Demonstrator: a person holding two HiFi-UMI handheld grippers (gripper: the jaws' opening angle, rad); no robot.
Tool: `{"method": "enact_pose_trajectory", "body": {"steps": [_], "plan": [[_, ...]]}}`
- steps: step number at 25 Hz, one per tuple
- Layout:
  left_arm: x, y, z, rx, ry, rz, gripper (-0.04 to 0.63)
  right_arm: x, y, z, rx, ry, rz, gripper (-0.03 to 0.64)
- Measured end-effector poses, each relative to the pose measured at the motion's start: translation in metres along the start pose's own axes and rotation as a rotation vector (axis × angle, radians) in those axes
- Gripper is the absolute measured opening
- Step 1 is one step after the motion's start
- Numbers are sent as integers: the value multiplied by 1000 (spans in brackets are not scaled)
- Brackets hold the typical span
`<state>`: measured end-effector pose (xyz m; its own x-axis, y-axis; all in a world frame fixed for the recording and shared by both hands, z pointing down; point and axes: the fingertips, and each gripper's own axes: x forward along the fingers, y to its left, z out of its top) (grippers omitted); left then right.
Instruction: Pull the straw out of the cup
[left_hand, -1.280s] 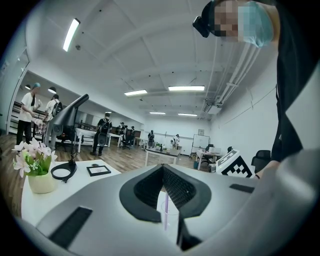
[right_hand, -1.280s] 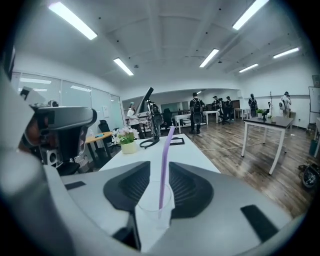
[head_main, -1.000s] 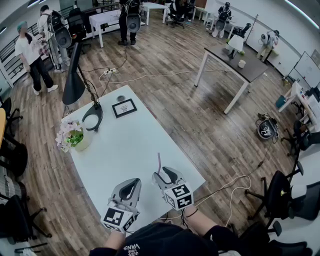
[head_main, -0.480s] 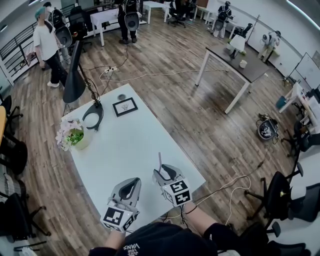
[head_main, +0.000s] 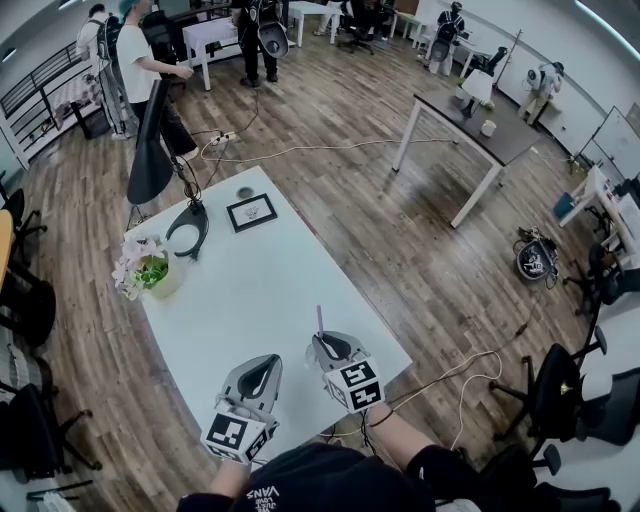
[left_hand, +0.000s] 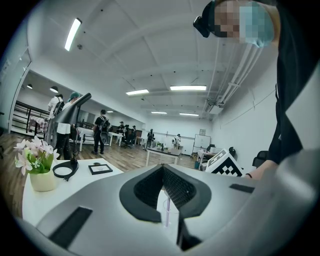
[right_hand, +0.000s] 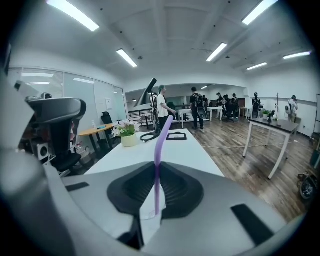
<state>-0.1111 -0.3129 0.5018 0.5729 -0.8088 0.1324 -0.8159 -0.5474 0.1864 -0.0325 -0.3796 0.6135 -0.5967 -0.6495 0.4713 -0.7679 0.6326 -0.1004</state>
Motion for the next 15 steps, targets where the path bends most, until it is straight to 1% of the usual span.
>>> {"method": "enact_pose_trajectory", "body": {"steps": [15], "plan": [[2, -6, 4, 3, -2, -7, 11, -13, -1, 12, -13, -37, -7, 40]]}}
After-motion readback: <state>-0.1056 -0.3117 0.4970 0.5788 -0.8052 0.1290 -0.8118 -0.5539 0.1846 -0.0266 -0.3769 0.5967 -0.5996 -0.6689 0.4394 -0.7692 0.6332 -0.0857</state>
